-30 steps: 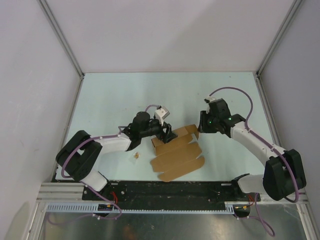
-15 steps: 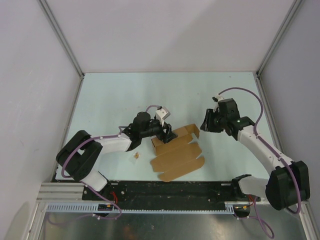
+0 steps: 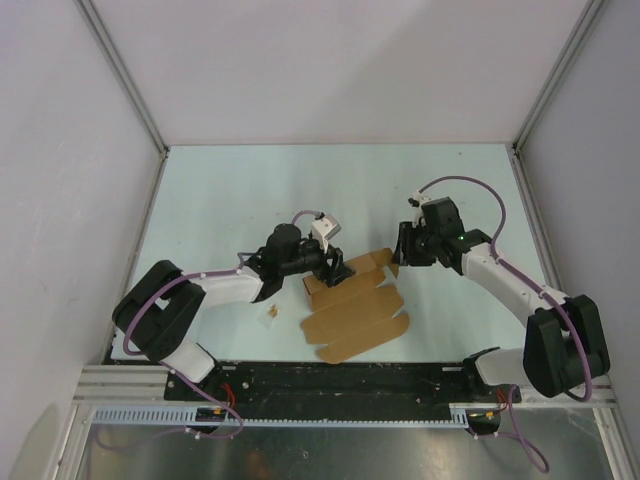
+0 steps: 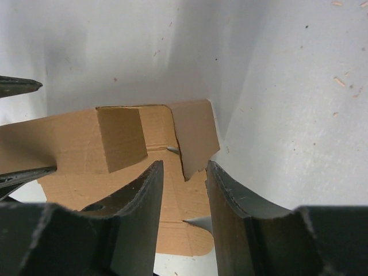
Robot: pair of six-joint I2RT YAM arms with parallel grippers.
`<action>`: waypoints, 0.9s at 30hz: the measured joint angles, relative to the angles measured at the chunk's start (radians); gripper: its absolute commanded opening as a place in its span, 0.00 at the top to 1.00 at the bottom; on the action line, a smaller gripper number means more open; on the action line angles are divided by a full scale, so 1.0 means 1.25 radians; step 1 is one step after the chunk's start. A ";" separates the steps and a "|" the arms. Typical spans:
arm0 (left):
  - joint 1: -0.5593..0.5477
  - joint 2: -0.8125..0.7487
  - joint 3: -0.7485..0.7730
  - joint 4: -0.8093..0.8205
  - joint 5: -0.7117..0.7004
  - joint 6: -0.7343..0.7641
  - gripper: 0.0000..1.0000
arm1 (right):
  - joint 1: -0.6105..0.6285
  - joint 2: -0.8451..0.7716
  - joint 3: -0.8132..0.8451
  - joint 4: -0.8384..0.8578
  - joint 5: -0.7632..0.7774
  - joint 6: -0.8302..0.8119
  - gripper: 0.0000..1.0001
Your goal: Fold the paper box
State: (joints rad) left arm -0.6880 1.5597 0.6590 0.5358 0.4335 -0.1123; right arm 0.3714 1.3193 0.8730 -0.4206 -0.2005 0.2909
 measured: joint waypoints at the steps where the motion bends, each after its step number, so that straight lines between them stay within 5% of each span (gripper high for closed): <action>1: 0.000 0.000 0.000 0.000 0.000 0.000 0.26 | 0.004 0.009 0.000 0.001 0.000 -0.001 0.60; 16: -0.003 0.000 0.000 0.000 0.007 0.000 0.26 | 0.054 0.071 0.045 -0.001 0.064 -0.019 0.86; 27: -0.007 0.000 0.000 0.000 0.012 0.000 0.27 | 0.069 0.080 0.055 -0.013 0.085 0.003 0.94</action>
State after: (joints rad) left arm -0.6964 1.5600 0.6590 0.5354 0.4488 -0.1127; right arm 0.4576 1.4197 0.9413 -0.4366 -0.0944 0.2951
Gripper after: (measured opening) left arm 0.737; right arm 0.077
